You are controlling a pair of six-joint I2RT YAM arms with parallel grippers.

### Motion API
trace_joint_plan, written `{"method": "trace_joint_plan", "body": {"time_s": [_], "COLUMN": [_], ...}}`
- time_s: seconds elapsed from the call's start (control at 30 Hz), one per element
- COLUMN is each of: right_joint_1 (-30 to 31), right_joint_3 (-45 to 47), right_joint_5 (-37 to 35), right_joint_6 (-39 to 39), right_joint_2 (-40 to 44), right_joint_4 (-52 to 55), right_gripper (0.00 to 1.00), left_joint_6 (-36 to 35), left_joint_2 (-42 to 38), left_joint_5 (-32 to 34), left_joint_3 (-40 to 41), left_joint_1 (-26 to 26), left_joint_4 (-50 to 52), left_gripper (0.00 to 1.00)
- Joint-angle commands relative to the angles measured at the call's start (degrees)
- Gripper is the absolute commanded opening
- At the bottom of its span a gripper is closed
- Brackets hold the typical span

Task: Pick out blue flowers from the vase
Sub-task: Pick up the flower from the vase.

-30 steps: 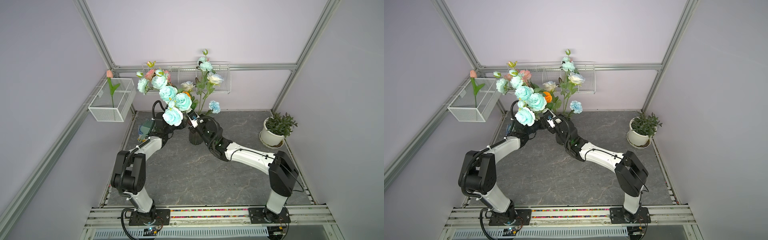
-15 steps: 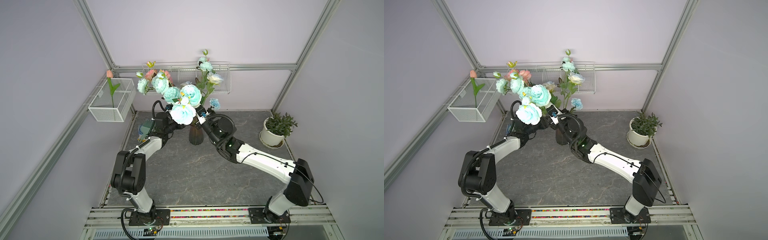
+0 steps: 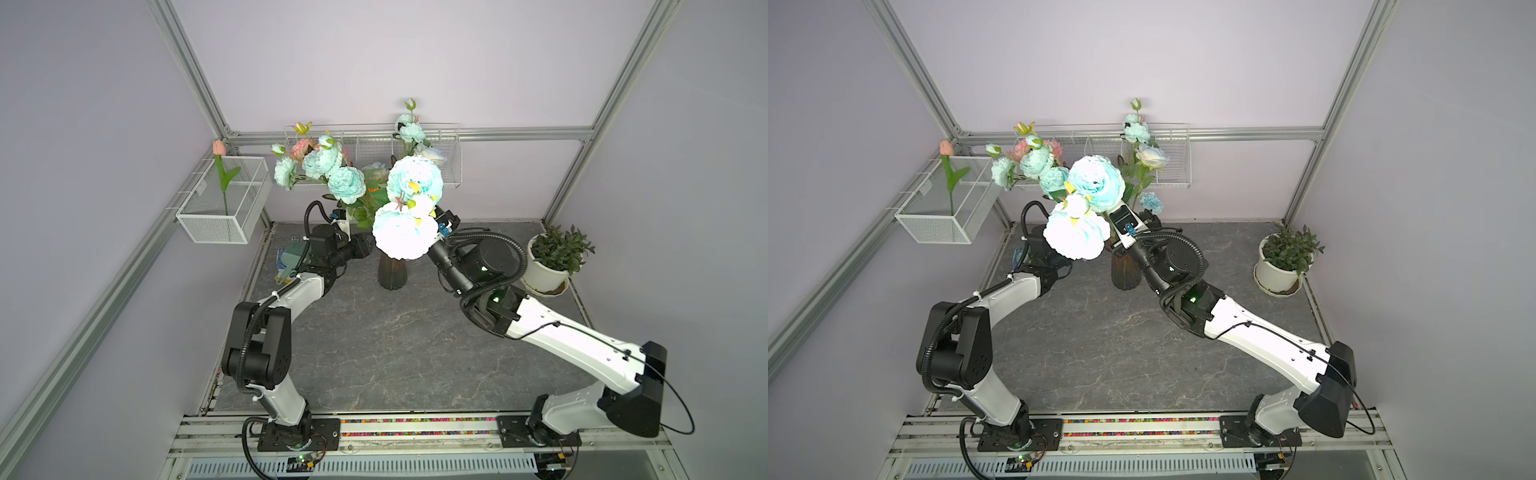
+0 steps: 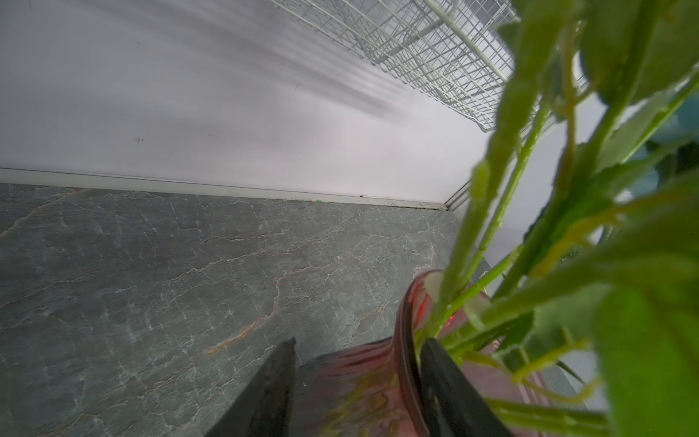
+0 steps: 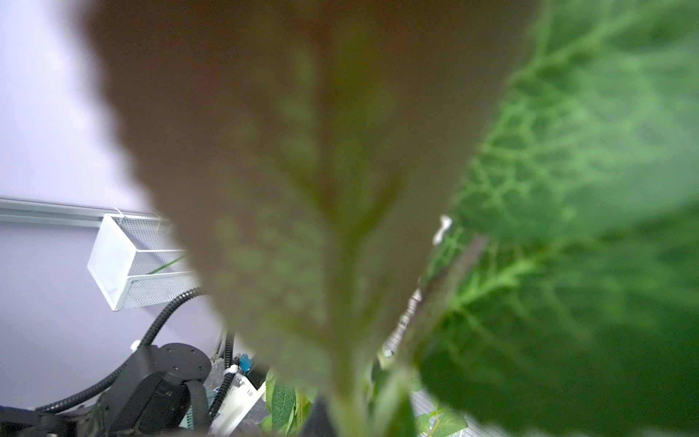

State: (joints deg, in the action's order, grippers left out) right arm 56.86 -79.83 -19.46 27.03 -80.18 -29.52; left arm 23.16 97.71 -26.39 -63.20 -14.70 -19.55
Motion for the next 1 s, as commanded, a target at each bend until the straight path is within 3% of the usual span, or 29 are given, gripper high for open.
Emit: {"method": "trace_joint_plan", "body": {"time_s": [0.0, 0.2, 0.57, 0.67, 0.8, 0.97], "right_joint_1": [0.72, 1.40, 1.53, -0.92, -10.54, -23.50], "right_joint_3": [-3.11, -8.97, -21.41, -24.94, -30.40, -32.94], "right_joint_5": [0.14, -1.23, -18.39, -21.17, -12.85, 2.88], "right_joint_6": [0.22, -3.56, -19.23, -25.31, -35.26, -42.75], "right_joint_2": [4.57, 8.93, 11.07, 9.12, 5.24, -0.31], "right_joint_4": [4.35, 18.56, 53.65, 63.16, 74.84, 79.42], "right_gripper": [0.07, 0.07, 0.07, 0.07, 0.07, 0.07], "left_joint_6": [-1.27, -1.51, -2.41, -2.42, -2.06, -2.41], "left_joint_2": [0.61, 1.03, 1.88, 2.17, 2.13, 1.37], "left_joint_5": [1.15, 0.86, 0.63, 0.55, 0.31, 0.41], "left_joint_3": [-0.86, -1.71, -2.88, -3.15, -3.42, -3.51], "left_joint_1": [-0.19, -0.23, -0.32, -0.33, -0.33, -0.35], "left_joint_4": [3.55, 3.91, 4.63, 4.64, 4.41, 5.06], "left_gripper": [0.55, 0.55, 0.55, 0.55, 0.55, 0.55]}}
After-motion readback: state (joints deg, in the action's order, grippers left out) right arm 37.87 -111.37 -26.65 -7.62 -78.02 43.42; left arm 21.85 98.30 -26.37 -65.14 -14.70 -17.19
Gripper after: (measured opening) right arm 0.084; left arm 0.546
